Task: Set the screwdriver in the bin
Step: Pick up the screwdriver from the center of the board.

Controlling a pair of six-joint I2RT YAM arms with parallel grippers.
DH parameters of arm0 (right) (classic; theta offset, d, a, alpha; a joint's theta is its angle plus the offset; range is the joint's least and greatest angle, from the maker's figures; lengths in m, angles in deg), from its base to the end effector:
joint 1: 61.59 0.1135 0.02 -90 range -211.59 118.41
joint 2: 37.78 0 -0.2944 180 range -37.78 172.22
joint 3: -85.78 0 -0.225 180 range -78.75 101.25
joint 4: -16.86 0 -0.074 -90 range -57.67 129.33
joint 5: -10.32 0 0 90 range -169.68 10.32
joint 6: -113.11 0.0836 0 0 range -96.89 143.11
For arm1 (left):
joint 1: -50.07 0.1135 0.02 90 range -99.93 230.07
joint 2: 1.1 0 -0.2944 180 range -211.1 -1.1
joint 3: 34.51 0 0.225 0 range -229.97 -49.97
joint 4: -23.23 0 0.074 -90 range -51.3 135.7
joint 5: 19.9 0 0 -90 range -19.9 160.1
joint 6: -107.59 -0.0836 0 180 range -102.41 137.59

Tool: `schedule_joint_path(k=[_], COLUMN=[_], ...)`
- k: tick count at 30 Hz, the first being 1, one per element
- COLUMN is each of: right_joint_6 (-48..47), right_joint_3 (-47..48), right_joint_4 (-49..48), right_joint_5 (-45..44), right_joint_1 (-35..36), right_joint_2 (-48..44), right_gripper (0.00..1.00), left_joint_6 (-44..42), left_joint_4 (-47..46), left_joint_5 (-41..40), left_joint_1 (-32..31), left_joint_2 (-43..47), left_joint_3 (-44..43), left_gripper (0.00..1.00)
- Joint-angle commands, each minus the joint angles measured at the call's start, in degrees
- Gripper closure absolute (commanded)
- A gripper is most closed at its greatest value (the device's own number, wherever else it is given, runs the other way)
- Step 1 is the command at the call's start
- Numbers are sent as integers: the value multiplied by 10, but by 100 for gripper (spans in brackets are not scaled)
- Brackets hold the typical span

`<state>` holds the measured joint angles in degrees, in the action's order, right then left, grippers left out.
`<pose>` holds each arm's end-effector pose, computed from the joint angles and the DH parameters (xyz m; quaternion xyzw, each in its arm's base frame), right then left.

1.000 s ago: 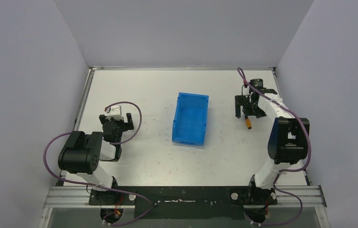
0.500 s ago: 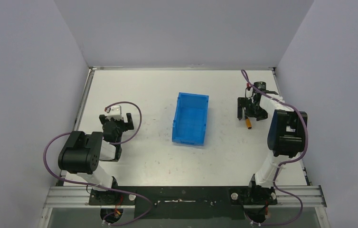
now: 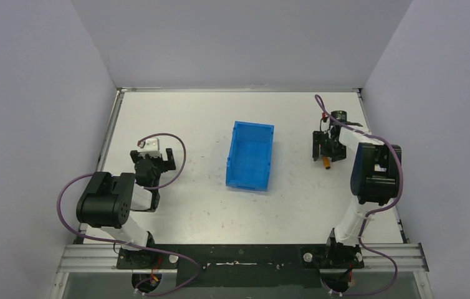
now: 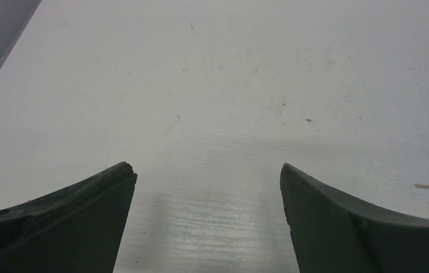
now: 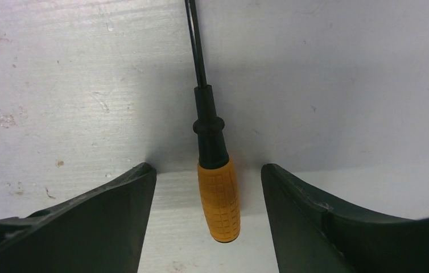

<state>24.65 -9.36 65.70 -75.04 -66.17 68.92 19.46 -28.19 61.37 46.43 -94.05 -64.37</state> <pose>0.3649 -0.0224 0.1633 0.0458 0.9840 0.0354 0.1687 0.2906 -0.0058 0.1752 -0.0361 0.7737 0.0287 0.6318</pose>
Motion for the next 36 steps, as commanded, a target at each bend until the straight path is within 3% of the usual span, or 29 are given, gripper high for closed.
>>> schedule_joint_path(k=[1, 6, 17, 36], right_joint_6=[10, 14, 14, 40], right_joint_3=[-15, -30, -28, 53], right_joint_4=[-16, -27, -34, 50], right_joint_5=[-11, -3, 1, 0], right_joint_1=[-3, -6, -9, -7], right_joint_2=[3, 3, -15, -93], right_gripper=[36, 59, 84, 88], left_joint_6=[-1, -1, -1, -1], left_joint_4=[-25, -25, -25, -24], left_joint_5=[1, 1, 1, 1], left_joint_1=[1, 1, 1, 1], left_joint_2=[7, 7, 7, 7], left_joint_3=[-2, -2, -2, -2], left_gripper=[3, 3, 3, 3])
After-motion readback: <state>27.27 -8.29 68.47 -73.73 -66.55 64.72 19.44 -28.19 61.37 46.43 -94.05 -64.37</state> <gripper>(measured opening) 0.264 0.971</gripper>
